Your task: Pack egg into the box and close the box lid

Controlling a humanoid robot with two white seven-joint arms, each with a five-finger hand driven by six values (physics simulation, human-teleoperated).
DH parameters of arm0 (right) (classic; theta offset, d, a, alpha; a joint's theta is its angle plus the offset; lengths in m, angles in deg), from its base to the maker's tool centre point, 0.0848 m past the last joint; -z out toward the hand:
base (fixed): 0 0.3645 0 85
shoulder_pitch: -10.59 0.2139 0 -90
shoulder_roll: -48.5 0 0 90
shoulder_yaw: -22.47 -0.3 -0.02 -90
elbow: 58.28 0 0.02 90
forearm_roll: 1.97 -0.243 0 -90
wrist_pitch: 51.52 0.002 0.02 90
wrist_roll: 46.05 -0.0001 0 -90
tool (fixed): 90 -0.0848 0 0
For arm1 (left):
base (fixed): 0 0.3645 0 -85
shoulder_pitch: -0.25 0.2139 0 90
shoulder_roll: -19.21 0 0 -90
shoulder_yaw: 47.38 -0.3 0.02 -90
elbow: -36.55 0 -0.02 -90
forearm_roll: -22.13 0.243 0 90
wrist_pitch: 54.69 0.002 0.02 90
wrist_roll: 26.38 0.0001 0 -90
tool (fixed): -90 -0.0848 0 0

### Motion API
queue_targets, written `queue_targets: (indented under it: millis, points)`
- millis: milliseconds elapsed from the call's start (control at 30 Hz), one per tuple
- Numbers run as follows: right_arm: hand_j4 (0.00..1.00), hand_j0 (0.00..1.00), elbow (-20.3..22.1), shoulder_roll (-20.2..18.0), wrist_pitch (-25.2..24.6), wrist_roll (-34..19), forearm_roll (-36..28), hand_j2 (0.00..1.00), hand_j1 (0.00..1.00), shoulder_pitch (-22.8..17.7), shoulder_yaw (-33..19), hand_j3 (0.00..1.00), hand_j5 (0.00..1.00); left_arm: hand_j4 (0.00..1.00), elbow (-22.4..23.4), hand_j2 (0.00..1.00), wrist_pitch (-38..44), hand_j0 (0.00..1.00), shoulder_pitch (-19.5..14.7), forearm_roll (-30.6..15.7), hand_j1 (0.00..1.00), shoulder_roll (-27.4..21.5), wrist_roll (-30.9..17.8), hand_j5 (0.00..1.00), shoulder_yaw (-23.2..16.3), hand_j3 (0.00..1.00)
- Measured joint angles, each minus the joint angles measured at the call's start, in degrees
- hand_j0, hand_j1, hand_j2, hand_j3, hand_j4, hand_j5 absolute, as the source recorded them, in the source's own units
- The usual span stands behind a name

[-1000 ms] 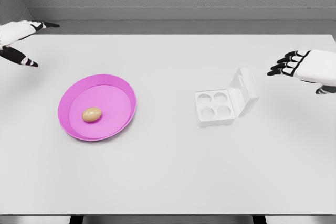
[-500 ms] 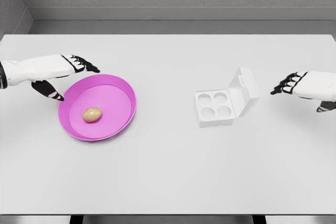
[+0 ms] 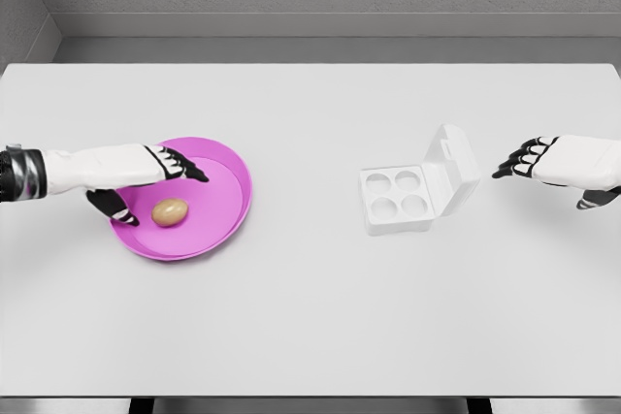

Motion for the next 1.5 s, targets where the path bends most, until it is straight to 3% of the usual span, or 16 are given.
queue_targets:
  millis: [600,900,1300,1500]
  points:
    - [1.00,1.00,0.11,-0.05,0.00,0.00,0.19,1.00,1.00,1.05,0.00,1.00,1.00,0.92,-0.48,0.92,0.00,0.92,0.79,1.62,0.92,0.86,-0.04,0.92,-1.37,0.92]
    - [1.00,1.00,0.25,0.11,0.00,0.00,0.17,1.00,1.00,1.49,-0.02,1.00,1.00,0.83,-0.50,0.83,0.08,0.83,0.79,1.46,0.83,0.85,-0.11,0.83,-1.37,0.83]
    - [1.00,1.00,0.44,-0.05,0.00,0.00,0.05,1.00,1.00,1.49,0.00,1.00,1.00,0.83,-0.87,0.83,0.01,0.83,0.62,2.20,0.83,0.45,0.04,0.83,-1.43,0.83]
    - [1.00,1.00,0.48,-0.05,-0.01,0.00,0.05,1.00,1.00,3.69,-0.07,1.00,1.00,0.75,-1.28,0.75,0.01,0.75,0.70,2.33,0.75,0.26,0.05,0.75,-1.44,0.75]
